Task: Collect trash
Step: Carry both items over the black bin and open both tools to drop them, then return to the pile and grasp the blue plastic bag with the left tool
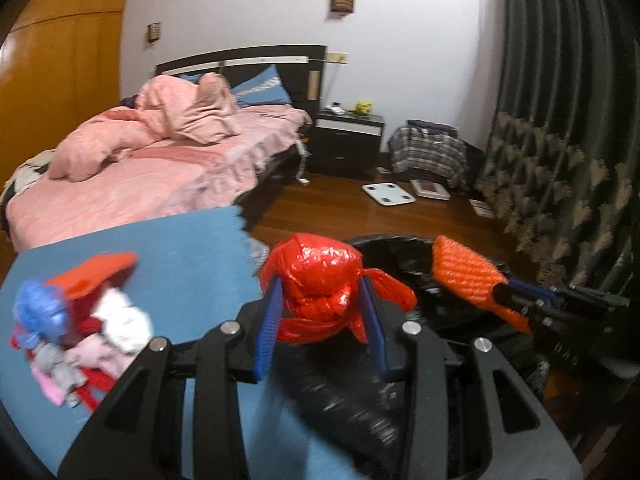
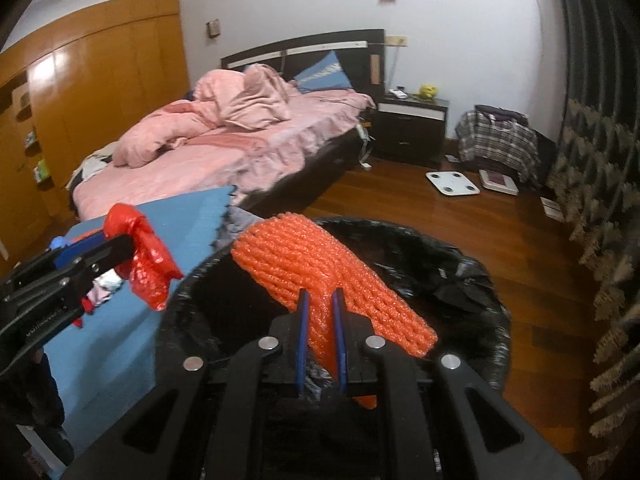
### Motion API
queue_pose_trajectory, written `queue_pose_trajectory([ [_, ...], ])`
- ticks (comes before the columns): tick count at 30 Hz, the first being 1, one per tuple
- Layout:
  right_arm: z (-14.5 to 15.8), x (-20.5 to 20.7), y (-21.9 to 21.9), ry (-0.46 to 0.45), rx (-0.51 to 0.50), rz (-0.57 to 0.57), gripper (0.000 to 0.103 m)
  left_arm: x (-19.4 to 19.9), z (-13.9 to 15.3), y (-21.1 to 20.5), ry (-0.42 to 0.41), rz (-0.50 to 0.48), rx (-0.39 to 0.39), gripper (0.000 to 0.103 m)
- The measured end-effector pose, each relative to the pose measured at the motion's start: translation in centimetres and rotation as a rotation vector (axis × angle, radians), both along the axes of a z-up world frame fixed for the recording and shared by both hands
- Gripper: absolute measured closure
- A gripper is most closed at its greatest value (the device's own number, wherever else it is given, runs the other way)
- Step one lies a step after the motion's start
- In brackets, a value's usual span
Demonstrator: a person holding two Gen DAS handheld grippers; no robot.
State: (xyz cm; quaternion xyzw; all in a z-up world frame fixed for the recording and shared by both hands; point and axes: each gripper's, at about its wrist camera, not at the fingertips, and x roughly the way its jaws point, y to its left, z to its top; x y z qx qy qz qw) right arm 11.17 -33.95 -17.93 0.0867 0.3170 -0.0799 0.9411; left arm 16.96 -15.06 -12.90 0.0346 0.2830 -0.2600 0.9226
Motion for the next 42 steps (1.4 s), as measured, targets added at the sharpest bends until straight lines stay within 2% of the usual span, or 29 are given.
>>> queue_pose_trajectory([
  [2, -0.4, -0.4, -0.7, 0.005, -0.003, -0.018, 0.090, 0.3, -0.2, -1.4, 0.012, -0.032, -0.014, 0.063],
  [4, -0.7, -0.7, -1.5, 0.013, -0.007, -0.047, 0.084, 0.6, -0.5, -2.3, 0.023, -0.067, -0.032, 0.051],
  [5, -0.8, -0.9, -1.6, 0.016, -0.009, -0.057, 0.074, 0.6, -0.6, -2.4, 0.024, -0.075, -0.033, 0.046],
  [6, -0.9, -1.1, -2.0, 0.018, -0.011, -0.071, 0.061, 0.6, -0.7, -2.2, 0.022, -0.076, -0.033, 0.037],
  [7, -1.0, -1.3, -2.2, 0.017, -0.012, -0.080, 0.055, 0.5, -0.7, -2.1, 0.014, -0.075, -0.037, 0.029],
  [9, -0.9, -1.5, -2.5, 0.012, -0.022, -0.100, 0.039, 0.4, -0.5, -1.2, 0.007, -0.063, -0.039, 0.022],
  [10, -0.9, -1.5, -2.5, 0.009, -0.025, -0.105, 0.035, 0.4, -0.5, -0.8, 0.004, -0.054, -0.037, 0.017],
  [12, -0.7, -1.3, -2.3, -0.001, -0.033, -0.109, 0.018, 0.2, -0.4, 0.6, -0.010, -0.025, -0.027, 0.016],
  [15, -0.3, -1.3, -1.5, -0.015, -0.052, -0.098, 0.006, 0.0, 0.0, 2.3, -0.025, 0.018, -0.001, 0.012],
  [22, 0.3, 0.2, 2.3, -0.027, -0.033, -0.014, 0.006, -0.4, -0.1, 8.3, -0.041, 0.153, 0.050, 0.010],
  [29, 0.9, 2.4, 7.9, -0.043, -0.019, 0.101, 0.006, -0.4, -0.5, 15.6, -0.052, 0.334, 0.090, 0.010],
  [42, 1.0, 8.3, 19.1, -0.070, -0.020, 0.309, 0.006, 1.7, -1.3, 27.4, -0.014, 0.609, 0.096, 0.010],
])
